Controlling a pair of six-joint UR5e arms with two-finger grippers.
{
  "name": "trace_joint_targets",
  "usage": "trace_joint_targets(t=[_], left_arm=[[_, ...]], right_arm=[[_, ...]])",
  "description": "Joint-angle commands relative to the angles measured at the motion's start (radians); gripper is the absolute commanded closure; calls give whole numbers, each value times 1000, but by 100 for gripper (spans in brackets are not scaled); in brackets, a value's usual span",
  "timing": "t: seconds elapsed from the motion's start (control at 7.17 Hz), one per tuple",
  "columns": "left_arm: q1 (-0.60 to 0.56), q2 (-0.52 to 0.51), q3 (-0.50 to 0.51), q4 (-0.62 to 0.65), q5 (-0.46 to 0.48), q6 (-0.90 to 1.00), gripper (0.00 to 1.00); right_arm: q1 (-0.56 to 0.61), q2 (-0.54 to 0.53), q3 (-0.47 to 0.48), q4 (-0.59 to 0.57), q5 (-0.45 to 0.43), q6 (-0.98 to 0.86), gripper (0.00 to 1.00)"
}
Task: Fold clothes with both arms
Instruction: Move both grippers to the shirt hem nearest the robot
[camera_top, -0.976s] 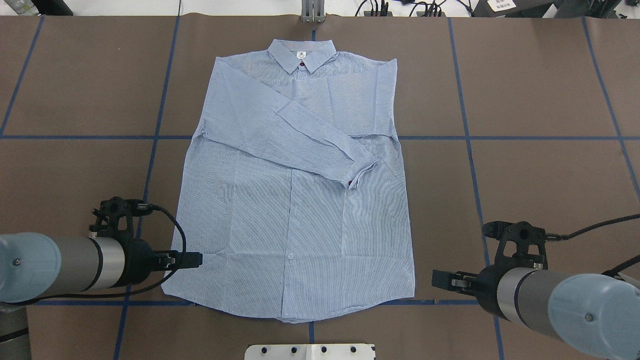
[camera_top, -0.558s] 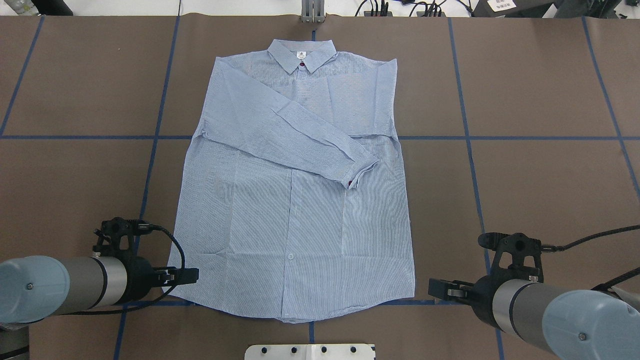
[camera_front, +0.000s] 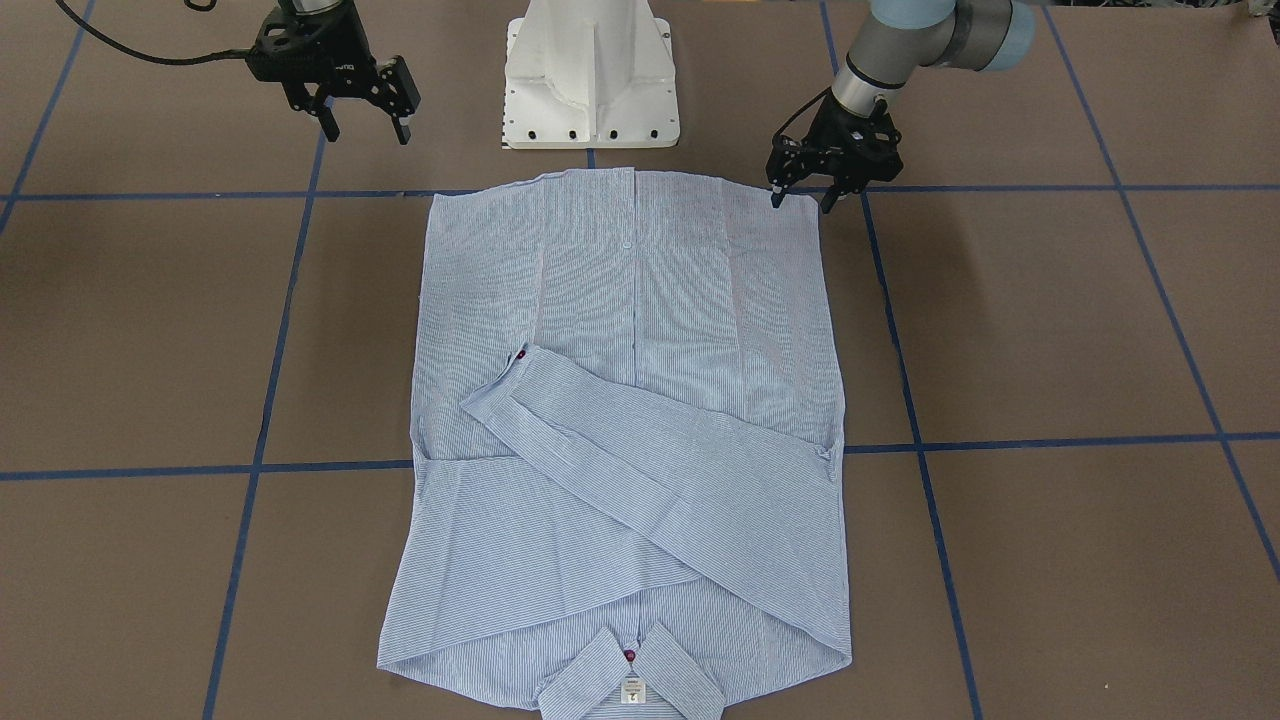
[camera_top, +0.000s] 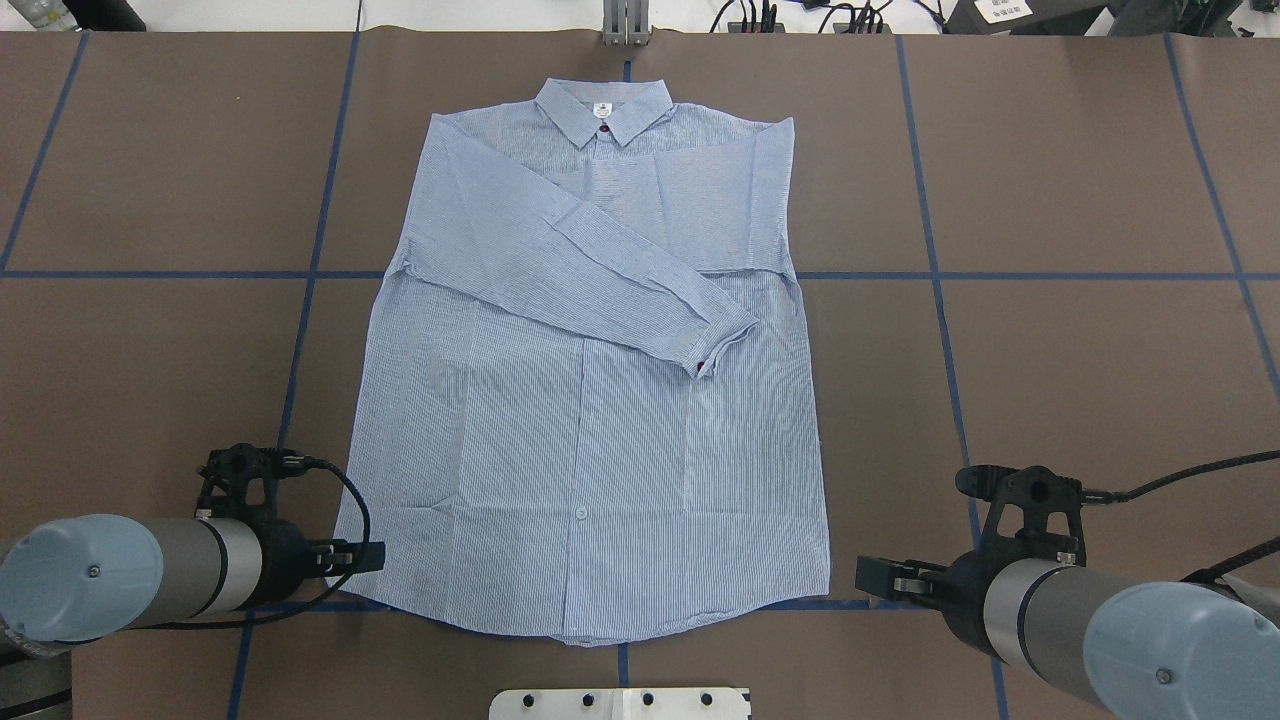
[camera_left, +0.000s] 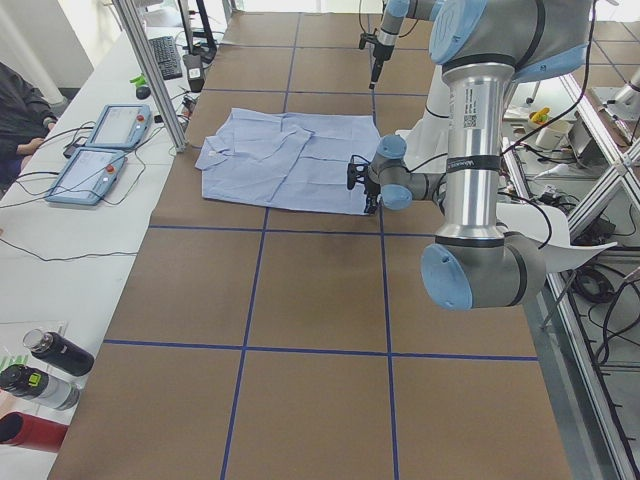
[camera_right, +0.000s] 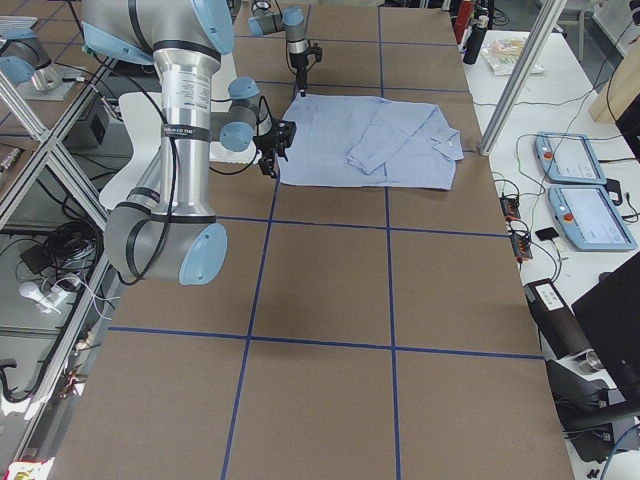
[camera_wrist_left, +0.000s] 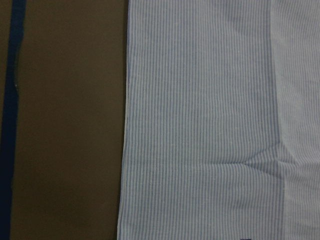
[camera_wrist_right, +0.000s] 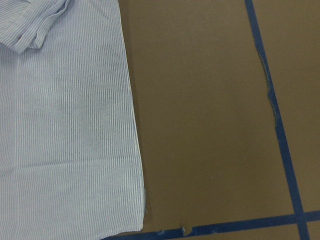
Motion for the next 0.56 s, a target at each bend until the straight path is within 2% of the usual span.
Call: trace_joint_targets(t=[0.0, 0.42], left_arm=[[0, 2, 6, 8, -4, -1, 40], [0, -4, 3, 53, -4, -8, 43]], right_arm=[[1, 0, 0, 0, -2, 0, 0], [1, -2, 0, 0, -4, 0, 0]])
